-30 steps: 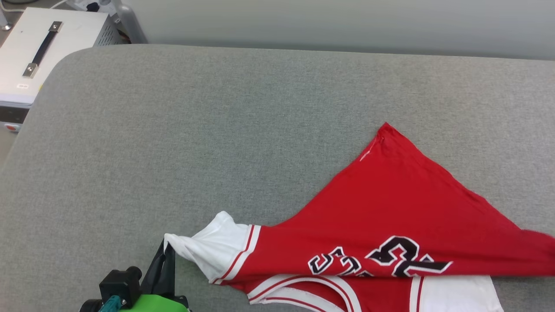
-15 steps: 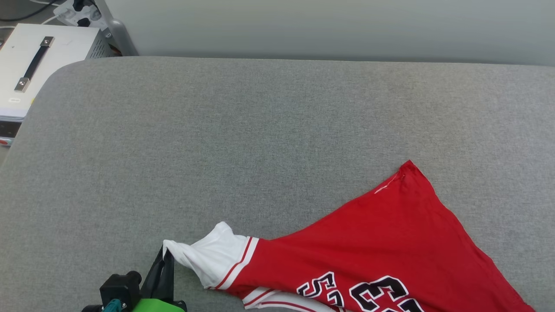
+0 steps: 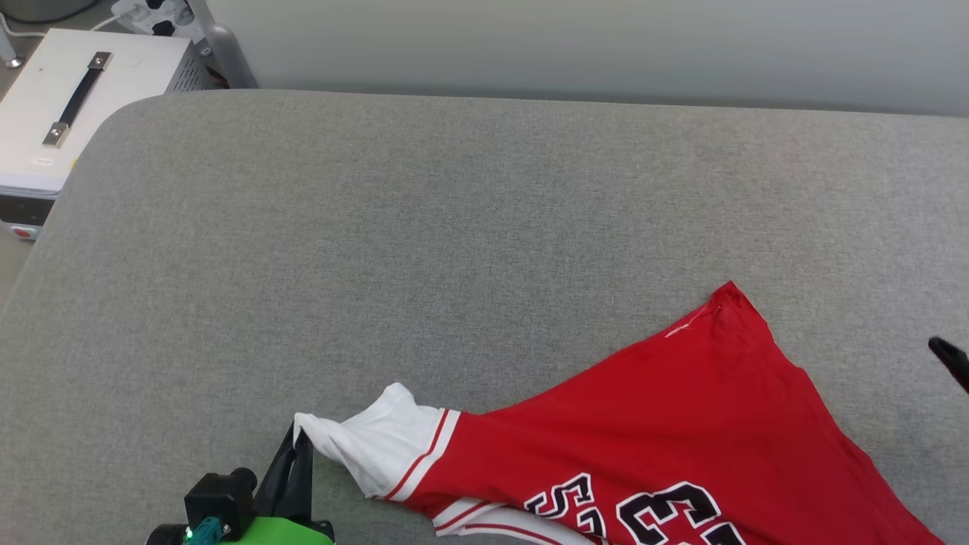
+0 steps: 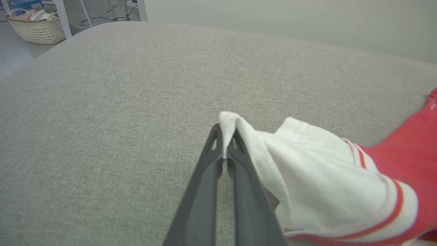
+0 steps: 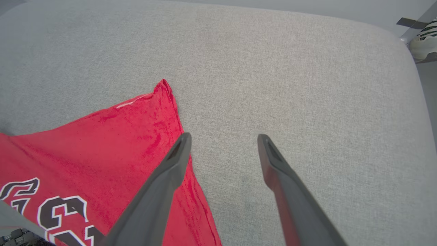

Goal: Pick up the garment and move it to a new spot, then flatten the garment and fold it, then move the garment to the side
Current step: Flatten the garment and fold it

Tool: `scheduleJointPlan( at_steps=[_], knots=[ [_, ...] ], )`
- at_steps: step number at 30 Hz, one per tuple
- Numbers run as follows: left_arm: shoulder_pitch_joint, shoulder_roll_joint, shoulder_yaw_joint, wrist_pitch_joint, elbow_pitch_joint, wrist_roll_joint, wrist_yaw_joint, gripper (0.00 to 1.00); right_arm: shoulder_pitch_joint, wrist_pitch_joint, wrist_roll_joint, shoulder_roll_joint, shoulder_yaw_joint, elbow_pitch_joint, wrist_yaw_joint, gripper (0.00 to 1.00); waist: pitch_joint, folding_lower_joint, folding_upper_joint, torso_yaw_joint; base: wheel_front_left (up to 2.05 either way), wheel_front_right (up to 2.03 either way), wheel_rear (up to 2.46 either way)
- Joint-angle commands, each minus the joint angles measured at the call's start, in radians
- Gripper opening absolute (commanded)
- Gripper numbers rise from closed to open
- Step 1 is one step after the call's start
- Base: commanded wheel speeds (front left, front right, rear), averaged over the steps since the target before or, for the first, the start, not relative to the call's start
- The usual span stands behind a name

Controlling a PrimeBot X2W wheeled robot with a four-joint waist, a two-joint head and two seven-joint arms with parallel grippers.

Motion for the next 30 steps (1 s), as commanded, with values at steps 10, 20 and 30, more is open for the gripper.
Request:
scheduleJointPlan(
  at_steps=[10,20,30],
  knots=[
    [-0.085,-0.020,-0.026,0.001,-0.028,0.012,-0.003,0.00,-0.383,0.230,-0.042,-0.036,0.253,-0.041,-0.001,1.00,0.100,0.0000,-0.0001,0.070,0.00,0.00,0.00],
    [-0.145,-0.036,-0.062,0.001,-0.048,0.015,-0.009,0.00,-0.633,0.380,-0.066,-0.029,0.525,0.179,-0.001,1.00,0.181,0.0000,-0.0001,0.136,0.00,0.00,0.00],
    [-0.172,-0.042,-0.072,0.001,-0.058,0.009,-0.007,0.00,-0.688,0.351,-0.054,-0.006,0.714,0.363,-0.001,1.00,0.226,0.0000,-0.0001,0.164,0.00,0.00,0.00]
  ],
)
